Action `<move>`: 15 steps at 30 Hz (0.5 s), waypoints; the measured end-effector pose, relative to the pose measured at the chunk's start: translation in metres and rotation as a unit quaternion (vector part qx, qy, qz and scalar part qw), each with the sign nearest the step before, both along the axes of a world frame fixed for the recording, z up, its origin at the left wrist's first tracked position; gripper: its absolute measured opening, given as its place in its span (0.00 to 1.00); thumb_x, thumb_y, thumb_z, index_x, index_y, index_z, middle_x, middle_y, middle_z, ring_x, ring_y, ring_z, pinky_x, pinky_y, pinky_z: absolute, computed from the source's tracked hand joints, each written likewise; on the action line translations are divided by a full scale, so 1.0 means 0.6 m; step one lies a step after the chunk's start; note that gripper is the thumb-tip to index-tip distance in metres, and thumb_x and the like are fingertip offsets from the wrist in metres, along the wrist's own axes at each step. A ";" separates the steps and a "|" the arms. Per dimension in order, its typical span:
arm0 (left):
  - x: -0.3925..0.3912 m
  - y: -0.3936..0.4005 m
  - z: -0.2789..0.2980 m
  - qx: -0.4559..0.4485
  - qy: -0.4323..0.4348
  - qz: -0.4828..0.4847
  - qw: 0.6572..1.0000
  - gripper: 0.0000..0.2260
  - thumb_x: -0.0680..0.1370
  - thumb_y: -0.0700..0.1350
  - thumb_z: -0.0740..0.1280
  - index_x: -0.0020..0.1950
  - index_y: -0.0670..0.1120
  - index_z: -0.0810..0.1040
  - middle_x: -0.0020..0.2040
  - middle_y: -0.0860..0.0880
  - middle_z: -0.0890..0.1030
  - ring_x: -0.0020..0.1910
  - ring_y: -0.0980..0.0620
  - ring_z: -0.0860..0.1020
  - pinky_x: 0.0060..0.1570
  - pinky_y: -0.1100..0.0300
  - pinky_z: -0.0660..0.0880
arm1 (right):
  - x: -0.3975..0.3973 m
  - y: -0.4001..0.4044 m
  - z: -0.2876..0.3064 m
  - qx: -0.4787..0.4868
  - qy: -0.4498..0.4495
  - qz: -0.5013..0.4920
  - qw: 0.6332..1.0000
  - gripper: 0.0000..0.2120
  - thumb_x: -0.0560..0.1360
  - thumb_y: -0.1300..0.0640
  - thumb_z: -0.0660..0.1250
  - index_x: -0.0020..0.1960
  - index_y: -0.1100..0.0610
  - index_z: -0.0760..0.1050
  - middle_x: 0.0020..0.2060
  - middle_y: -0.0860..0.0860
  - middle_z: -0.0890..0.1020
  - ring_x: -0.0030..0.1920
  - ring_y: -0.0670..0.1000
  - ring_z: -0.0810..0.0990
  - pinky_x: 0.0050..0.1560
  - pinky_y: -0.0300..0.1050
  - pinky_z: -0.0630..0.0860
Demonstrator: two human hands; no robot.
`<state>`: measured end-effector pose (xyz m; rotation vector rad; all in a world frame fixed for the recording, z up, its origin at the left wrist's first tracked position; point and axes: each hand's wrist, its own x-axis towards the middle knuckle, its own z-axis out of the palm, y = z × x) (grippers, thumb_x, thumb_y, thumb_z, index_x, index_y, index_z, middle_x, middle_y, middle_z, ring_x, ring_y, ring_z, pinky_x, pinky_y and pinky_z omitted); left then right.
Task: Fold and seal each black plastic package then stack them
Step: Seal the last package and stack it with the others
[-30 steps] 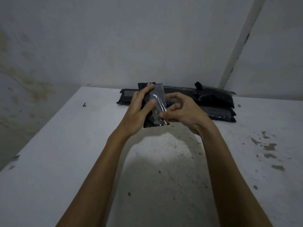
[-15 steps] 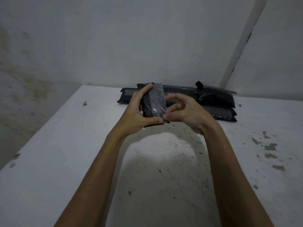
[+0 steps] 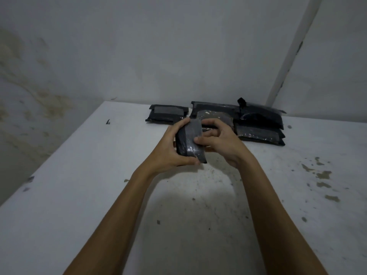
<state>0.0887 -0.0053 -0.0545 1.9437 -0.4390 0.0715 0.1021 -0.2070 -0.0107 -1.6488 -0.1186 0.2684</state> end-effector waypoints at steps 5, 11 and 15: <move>-0.052 0.004 -0.029 0.069 0.033 0.007 0.997 0.54 0.63 0.48 0.86 0.81 0.56 0.59 0.73 0.54 0.66 0.69 0.57 0.69 0.65 0.64 0.74 | -0.036 0.006 -0.037 -0.065 0.011 0.007 0.998 0.32 0.71 0.66 0.78 0.70 0.54 0.70 0.43 0.57 0.84 0.42 0.54 0.86 0.44 0.47 0.84; -0.086 -0.005 -0.033 0.260 0.080 0.013 0.962 0.54 0.65 0.66 0.80 0.83 0.58 0.53 0.66 0.51 0.63 0.63 0.48 0.72 0.64 0.53 0.76 | -0.064 0.008 -0.067 -0.209 -0.005 -0.008 0.978 0.28 0.70 0.59 0.79 0.67 0.53 0.74 0.41 0.51 0.86 0.43 0.51 0.86 0.49 0.52 0.84; -0.091 -0.008 -0.032 0.405 0.041 0.045 0.912 0.51 0.68 0.75 0.71 0.83 0.58 0.52 0.75 0.48 0.55 0.73 0.43 0.61 0.72 0.45 0.67 | -0.075 0.020 -0.069 -0.273 -0.038 -0.025 0.961 0.27 0.71 0.56 0.77 0.67 0.52 0.73 0.45 0.52 0.84 0.42 0.48 0.83 0.38 0.41 0.77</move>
